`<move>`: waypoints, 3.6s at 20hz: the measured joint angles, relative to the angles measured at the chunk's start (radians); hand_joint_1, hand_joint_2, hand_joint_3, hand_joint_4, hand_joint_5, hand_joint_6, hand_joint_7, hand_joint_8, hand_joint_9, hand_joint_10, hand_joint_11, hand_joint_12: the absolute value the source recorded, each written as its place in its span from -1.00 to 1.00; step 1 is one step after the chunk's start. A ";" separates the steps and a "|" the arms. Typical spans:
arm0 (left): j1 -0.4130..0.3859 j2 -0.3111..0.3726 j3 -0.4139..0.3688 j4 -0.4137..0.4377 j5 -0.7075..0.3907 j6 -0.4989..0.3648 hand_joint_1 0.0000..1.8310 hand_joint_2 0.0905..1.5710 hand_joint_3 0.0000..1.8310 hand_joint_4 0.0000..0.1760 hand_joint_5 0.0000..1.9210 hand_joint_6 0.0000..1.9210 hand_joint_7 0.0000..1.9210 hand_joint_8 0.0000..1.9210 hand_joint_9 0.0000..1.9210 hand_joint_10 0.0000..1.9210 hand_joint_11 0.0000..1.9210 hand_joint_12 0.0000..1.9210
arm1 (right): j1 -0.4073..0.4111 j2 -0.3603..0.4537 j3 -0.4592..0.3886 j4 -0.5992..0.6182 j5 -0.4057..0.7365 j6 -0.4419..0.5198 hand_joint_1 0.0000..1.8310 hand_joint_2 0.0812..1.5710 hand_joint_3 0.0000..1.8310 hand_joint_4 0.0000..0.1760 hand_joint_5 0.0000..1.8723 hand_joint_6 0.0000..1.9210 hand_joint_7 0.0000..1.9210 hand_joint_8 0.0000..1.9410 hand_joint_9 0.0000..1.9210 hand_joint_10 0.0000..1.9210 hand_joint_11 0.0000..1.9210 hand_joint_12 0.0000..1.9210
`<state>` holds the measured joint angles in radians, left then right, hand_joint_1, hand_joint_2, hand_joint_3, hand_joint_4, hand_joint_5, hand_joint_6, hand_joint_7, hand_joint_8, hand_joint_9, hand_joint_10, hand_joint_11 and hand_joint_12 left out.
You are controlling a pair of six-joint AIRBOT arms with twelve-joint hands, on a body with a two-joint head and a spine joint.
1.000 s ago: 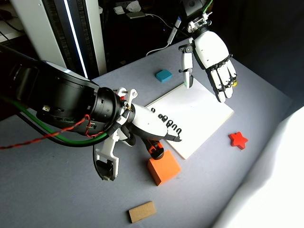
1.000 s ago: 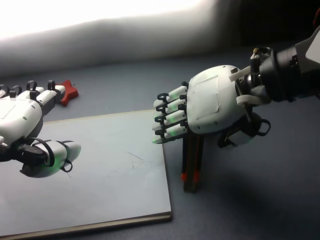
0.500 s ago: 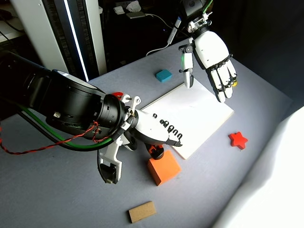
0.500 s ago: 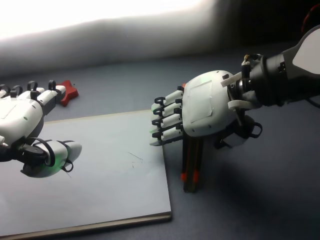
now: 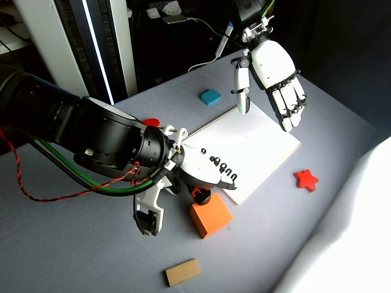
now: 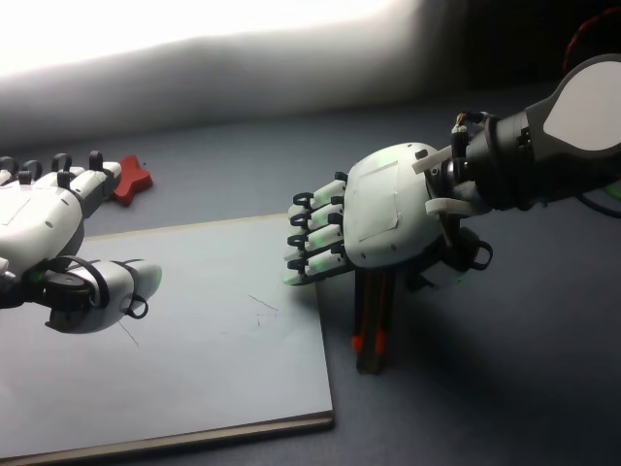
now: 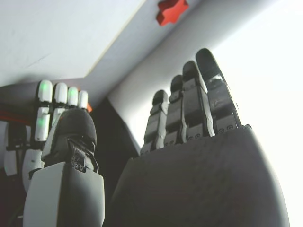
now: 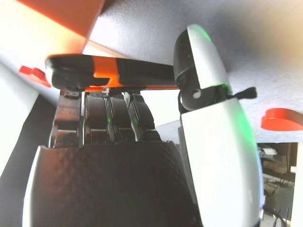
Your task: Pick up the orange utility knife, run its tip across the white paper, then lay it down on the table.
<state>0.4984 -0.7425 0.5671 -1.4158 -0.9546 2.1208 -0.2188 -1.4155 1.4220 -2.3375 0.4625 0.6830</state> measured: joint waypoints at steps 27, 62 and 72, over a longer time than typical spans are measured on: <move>-0.008 -0.008 0.008 -0.006 -0.001 0.006 -0.69 0.63 -1.00 -0.28 -0.95 -0.99 -0.86 -1.00 -0.77 -0.99 -1.00 -0.05 | -0.027 -0.001 0.005 0.097 -0.041 -0.082 0.71 0.04 -0.05 1.00 0.72 1.00 0.83 1.00 0.94 1.00 1.00 1.00; -0.015 -0.010 0.035 -0.013 -0.001 0.003 -0.67 0.63 -1.00 -0.25 -0.96 -1.00 -0.87 -1.00 -0.78 -1.00 -1.00 -0.05 | -0.013 -0.013 -0.026 1.784 -0.140 -1.947 0.71 0.05 -0.06 1.00 0.68 1.00 0.79 1.00 0.89 1.00 0.96 1.00; -0.015 -0.010 0.035 -0.013 -0.001 0.001 -0.73 0.65 -1.00 -0.24 -0.96 -1.00 -0.87 -1.00 -0.75 -0.99 -1.00 -0.02 | -0.102 -0.215 0.084 1.777 0.294 -2.349 0.70 0.04 -0.03 1.00 0.68 1.00 0.80 1.00 0.90 1.00 0.97 1.00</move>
<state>0.4831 -0.7528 0.6025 -1.4284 -0.9558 2.1220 -0.3210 -1.6306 1.5055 -0.5606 0.7563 -1.6657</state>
